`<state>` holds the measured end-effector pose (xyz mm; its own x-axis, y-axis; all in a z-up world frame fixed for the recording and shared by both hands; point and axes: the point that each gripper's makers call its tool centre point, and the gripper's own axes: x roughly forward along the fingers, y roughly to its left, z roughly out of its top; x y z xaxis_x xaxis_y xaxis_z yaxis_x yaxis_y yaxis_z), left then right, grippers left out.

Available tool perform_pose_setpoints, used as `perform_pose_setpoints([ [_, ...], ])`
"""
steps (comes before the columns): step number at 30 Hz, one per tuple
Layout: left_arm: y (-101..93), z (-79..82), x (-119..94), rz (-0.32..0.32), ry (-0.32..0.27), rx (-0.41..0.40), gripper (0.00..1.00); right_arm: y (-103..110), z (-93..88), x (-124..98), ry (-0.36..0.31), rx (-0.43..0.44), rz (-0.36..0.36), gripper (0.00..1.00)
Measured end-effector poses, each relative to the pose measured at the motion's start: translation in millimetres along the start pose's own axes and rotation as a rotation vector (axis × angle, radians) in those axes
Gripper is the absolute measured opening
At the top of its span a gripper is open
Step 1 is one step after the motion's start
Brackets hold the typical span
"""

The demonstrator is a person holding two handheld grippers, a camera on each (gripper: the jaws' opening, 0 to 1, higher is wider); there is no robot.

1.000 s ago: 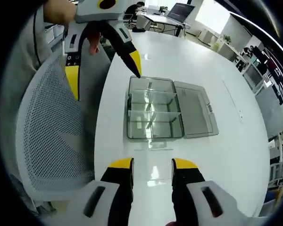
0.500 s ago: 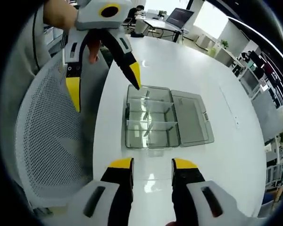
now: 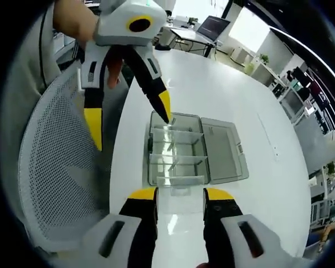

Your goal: Insert the divider into the dual guide fixture by aligning both edges with the guide slots and pushing it downward to the bottom, including one-sided entry, uneven engagement, binding, and posture correction.

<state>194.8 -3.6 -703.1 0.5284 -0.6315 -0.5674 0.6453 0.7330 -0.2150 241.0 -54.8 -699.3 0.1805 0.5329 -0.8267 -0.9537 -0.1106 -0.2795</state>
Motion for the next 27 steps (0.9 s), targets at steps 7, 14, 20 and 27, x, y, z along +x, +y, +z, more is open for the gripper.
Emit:
perform_pose_setpoints([
  [7, 4.6, 8.6, 1.8, 0.002, -0.018, -0.032, 0.62, -1.2, 11.6, -4.9, -0.033, -0.002, -0.025, 0.27],
  [14, 7.2, 14.7, 3.5, 0.002, -0.033, -0.055, 0.60, -0.7, 16.5, -6.2, -0.052, -0.004, -0.039, 0.27],
  [20, 8.2, 17.4, 4.9, -0.001, -0.039, -0.073, 0.59, -0.3, 20.8, -7.4, -0.066, -0.003, -0.051, 0.27],
  [27, 10.6, 25.9, 4.0, -0.004, -0.065, -0.107, 0.57, -0.6, 27.6, -9.1, -0.091, -0.005, -0.063, 0.27],
])
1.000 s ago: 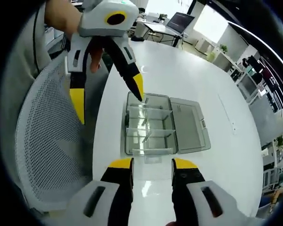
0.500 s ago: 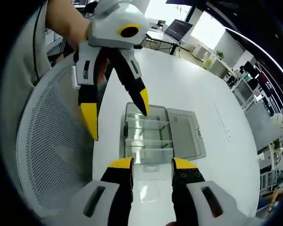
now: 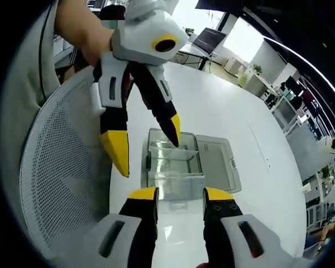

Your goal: Insert the divider into the dual guide fixture by aligning both edges with the guide slots and pushing it downward to the bottom, including one-sided entry, uneven engagement, binding, and posture correction.

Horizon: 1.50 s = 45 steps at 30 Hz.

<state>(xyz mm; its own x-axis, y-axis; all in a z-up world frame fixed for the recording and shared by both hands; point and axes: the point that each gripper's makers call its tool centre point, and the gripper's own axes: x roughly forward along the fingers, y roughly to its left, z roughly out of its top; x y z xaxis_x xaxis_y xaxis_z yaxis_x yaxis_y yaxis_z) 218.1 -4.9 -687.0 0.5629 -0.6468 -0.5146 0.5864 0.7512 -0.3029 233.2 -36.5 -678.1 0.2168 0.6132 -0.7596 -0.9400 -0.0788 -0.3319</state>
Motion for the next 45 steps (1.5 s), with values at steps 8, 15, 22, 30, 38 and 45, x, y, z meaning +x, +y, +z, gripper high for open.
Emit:
perform_pose_setpoints([
  [8, -0.5, 6.0, 0.0, -0.006, -0.015, -0.013, 0.53, 1.0, 6.3, -0.4, -0.022, -0.012, -0.009, 0.27],
  [15, -2.1, 11.1, -0.2, -0.021, -0.033, -0.053, 0.49, 3.2, 9.4, 0.6, -0.041, -0.022, -0.011, 0.27],
  [22, -2.2, 15.4, -0.4, -0.037, -0.047, -0.114, 0.43, 5.2, 12.9, 0.2, -0.056, -0.035, -0.013, 0.27],
  [30, -3.8, 18.1, 0.7, -0.051, -0.059, -0.175, 0.35, 8.5, 16.7, -0.6, -0.065, -0.048, -0.020, 0.27],
  [38, -3.6, 21.2, 2.5, -0.061, -0.059, -0.235, 0.26, 10.7, 19.5, -0.7, -0.071, -0.065, -0.024, 0.27],
  [45, -5.8, 21.4, 6.6, -0.073, -0.047, -0.268, 0.20, 10.8, 22.2, -1.8, -0.074, -0.082, -0.030, 0.27],
])
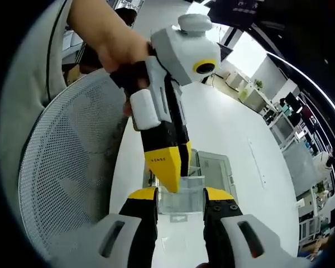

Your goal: Insert the divider into the dual guide fixture by aligning both edges with the guide slots and pushing it downward to the bottom, including one-sided entry, uneven engagement, binding, and posture correction.

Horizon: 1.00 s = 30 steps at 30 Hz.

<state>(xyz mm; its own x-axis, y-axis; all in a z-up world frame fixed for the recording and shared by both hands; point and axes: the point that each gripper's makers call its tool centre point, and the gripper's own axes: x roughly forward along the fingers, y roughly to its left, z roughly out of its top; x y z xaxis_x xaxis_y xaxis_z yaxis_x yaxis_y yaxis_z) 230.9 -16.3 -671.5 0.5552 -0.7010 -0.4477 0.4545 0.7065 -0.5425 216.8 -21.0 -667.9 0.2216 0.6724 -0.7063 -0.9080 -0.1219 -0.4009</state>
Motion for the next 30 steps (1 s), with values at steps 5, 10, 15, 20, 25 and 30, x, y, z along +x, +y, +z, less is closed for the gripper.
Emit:
perform_pose_setpoints([
  [5, -1.1, 0.5, 1.9, -0.008, 0.007, -0.034, 0.15, 0.6, 1.8, 0.2, 0.000, -0.013, -0.003, 0.27],
  [10, 0.3, 0.3, 3.1, -0.005, 0.015, -0.050, 0.13, 0.3, 2.9, -0.3, 0.001, -0.027, -0.009, 0.27],
  [15, -0.9, -0.1, 3.5, -0.006, 0.019, -0.062, 0.11, 1.0, 4.0, 0.1, 0.000, -0.031, -0.011, 0.27],
  [20, -2.2, -0.5, 3.8, -0.011, 0.024, -0.075, 0.08, 0.8, 4.2, 0.5, 0.001, -0.041, -0.015, 0.27],
  [25, -3.1, -1.2, 4.2, -0.016, 0.031, -0.092, 0.06, 0.9, 4.1, 1.4, 0.003, -0.050, -0.018, 0.27],
  [30, -6.6, -3.0, 4.4, -0.031, 0.041, -0.101, 0.01, 2.3, 4.5, 2.3, 0.007, -0.057, -0.016, 0.27],
])
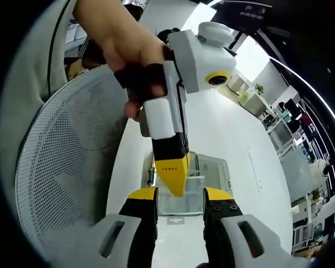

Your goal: Insert the divider into the dual guide fixture by aligning both edges with the guide slots and pushing it downward to the bottom, including one-sided entry, uneven engagement, binding, and posture correction.

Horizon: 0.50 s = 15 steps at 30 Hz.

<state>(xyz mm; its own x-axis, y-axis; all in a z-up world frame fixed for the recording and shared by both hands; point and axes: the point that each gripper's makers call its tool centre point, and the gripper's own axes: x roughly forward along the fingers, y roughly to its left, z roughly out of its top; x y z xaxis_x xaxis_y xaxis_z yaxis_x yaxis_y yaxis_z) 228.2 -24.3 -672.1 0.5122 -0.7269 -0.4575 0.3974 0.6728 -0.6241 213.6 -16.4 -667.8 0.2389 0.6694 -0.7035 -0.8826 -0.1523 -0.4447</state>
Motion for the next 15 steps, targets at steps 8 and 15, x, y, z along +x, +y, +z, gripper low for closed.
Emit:
perform_pose_setpoints([
  [8, 0.2, -1.1, 0.1, -0.001, 0.008, -0.018, 0.00, 0.4, -0.5, 0.3, 0.005, -0.007, -0.005, 0.27],
  [15, 0.8, -0.6, -0.2, 0.001, 0.002, -0.042, 0.00, -0.7, -0.7, 0.8, 0.007, -0.019, -0.021, 0.27],
])
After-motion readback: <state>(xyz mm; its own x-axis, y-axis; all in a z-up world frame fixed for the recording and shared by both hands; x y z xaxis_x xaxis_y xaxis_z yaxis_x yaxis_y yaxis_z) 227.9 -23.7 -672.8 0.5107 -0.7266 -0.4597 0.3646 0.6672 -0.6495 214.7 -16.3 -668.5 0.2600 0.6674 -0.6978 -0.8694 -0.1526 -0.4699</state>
